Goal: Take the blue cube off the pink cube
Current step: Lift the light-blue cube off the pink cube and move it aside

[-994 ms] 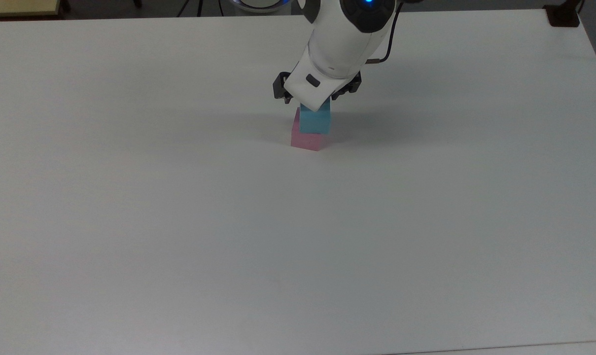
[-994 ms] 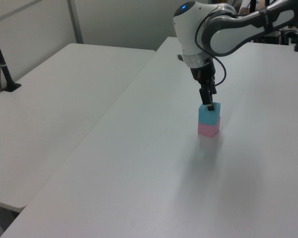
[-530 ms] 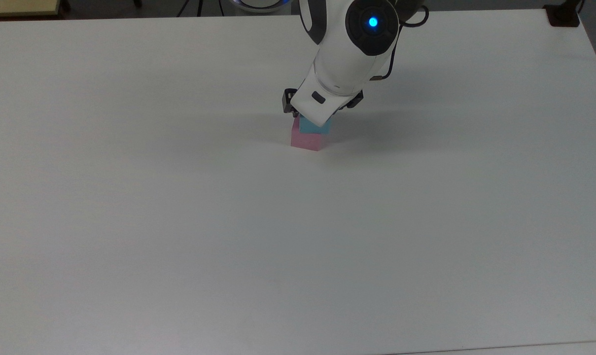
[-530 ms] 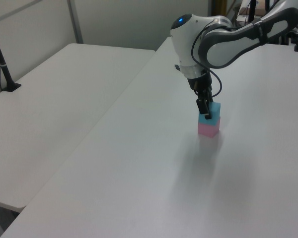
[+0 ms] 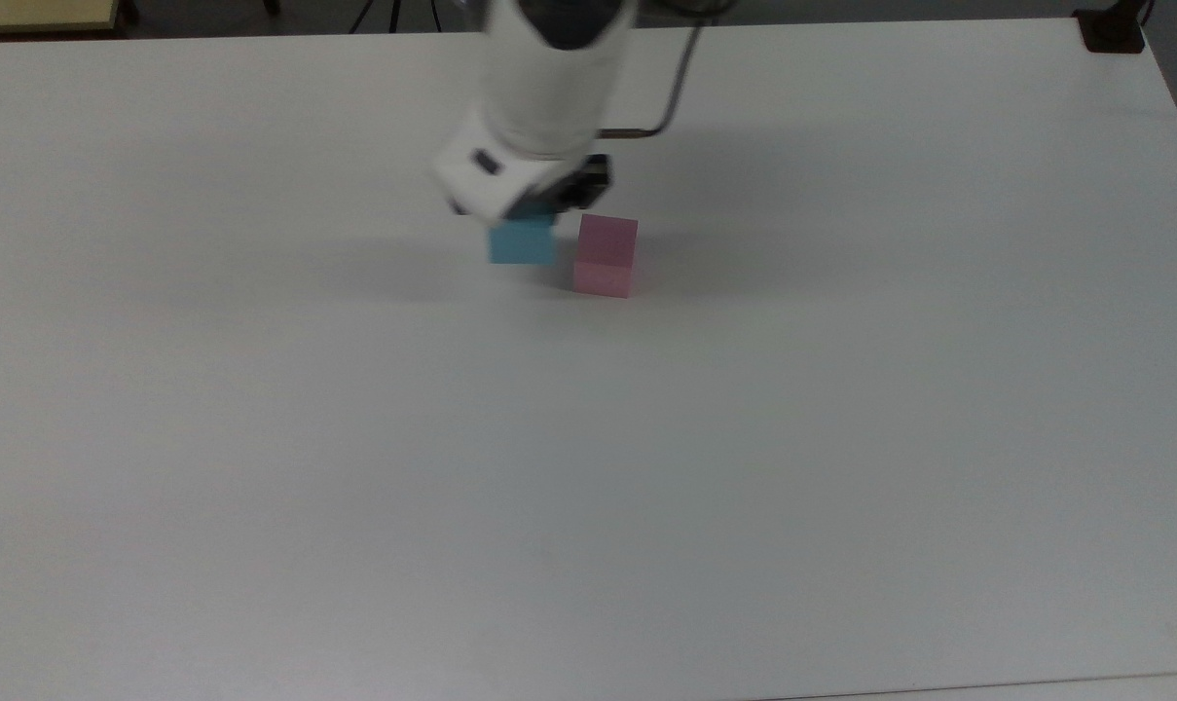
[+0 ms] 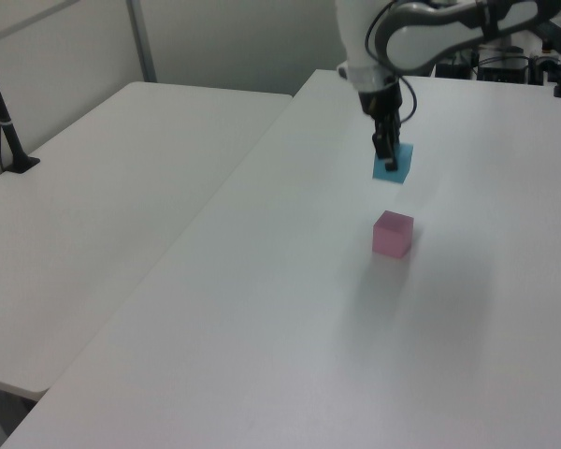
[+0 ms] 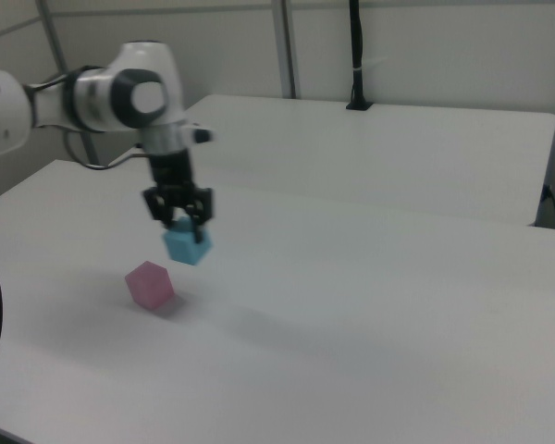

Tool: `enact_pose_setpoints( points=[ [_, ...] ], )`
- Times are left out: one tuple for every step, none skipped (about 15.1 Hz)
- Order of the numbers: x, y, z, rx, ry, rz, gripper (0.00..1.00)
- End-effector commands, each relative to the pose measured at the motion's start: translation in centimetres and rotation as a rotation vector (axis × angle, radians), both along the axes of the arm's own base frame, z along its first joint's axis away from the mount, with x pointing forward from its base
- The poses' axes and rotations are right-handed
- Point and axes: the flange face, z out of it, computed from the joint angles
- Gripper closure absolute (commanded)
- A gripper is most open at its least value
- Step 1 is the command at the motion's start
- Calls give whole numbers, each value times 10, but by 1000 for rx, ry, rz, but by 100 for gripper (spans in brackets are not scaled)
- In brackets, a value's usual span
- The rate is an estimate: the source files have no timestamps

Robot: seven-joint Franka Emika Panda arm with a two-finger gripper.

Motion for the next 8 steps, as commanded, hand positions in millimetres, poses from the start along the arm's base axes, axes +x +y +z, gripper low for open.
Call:
enact_pose_setpoints(
  points=[
    [25,-91,-42,-4,-32,9,89],
    [33,-112,-60,-21,-56,-9,87],
    [38,-128,-76,-33,-72,-23,86],
    [42,-138,-91,-43,-77,-28,86],
    [43,-144,-101,-48,-76,-34,84],
    [45,-146,-111,-53,-75,-33,75],
    [45,-147,-116,-52,-69,-35,51],
    [45,-144,-118,-48,-68,-48,1]
  ],
)
